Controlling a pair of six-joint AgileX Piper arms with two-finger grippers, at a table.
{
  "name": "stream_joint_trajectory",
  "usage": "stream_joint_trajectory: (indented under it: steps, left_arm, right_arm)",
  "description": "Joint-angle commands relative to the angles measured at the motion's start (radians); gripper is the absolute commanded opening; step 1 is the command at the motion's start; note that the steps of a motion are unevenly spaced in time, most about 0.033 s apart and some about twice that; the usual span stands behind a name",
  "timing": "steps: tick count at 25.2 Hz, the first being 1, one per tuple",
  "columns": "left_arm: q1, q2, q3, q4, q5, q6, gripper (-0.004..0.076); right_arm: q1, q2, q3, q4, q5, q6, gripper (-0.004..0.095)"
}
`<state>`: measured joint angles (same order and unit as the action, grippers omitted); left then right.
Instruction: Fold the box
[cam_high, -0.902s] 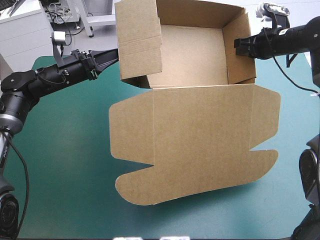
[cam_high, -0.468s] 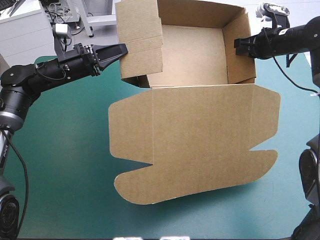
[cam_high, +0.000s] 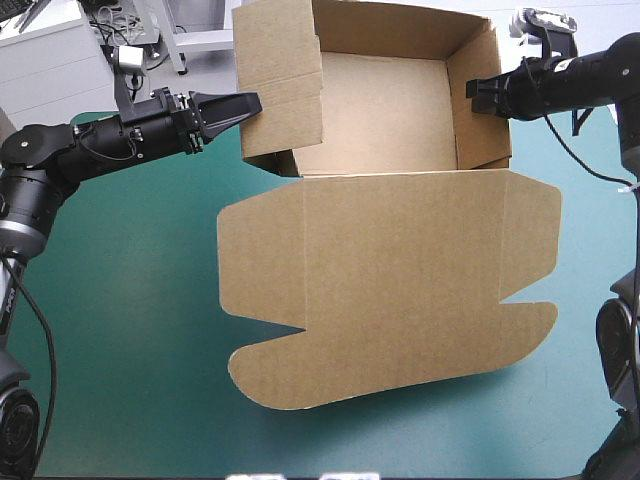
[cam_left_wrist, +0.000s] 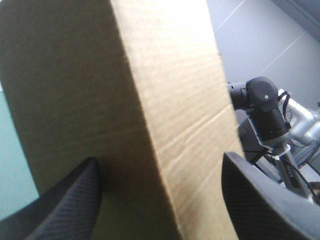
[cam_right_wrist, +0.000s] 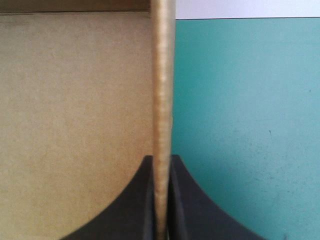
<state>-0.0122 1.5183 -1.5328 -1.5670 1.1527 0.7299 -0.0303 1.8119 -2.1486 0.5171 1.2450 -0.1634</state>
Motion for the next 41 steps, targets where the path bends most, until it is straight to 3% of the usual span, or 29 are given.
stream_joint_trajectory:
  steps: [1, 10, 20, 21, 24, 28, 37, 41]
  left_arm:
    - [-0.019, -0.013, -0.111, 0.012, -0.017, -0.060, 0.0487]
    - [-0.135, 0.134, -0.359, 0.457, 0.013, -0.336, 0.0487]
    - [-0.272, 0.155, -0.532, 0.926, -0.043, -0.612, 0.0487]
    - [-0.286, 0.155, -0.535, 0.961, -0.055, -0.635, 0.0487]
    - [-0.311, 0.160, -0.539, 1.024, -0.054, -0.679, 0.0487]
    - [-0.312, 0.213, -0.557, 1.067, 0.009, -0.730, 0.0487]
    - [-0.312, 0.268, -0.602, 1.243, 0.138, -0.799, 0.0473]
    - [-0.314, 0.302, -0.602, 1.259, 0.145, -0.809, 0.0467]
  right_arm:
    - [0.033, -0.047, -0.030, -0.008, -0.026, 0.038, -0.0012]
    - [0.071, -0.047, -0.030, -0.076, -0.026, 0.083, -0.0012]
    - [0.079, -0.047, -0.030, -0.135, -0.018, 0.140, -0.0001]
    - [0.097, -0.047, -0.030, -0.182, -0.018, 0.158, 0.0000]
    - [0.149, -0.045, -0.030, -0.256, -0.023, 0.185, 0.0000]
    - [0.205, -0.031, -0.030, -0.249, -0.069, 0.222, -0.0002]
    - [0.295, 0.020, -0.030, -0.381, -0.038, 0.258, -0.0002]
    - [0.314, 0.041, -0.030, -0.424, -0.037, 0.291, -0.0002]
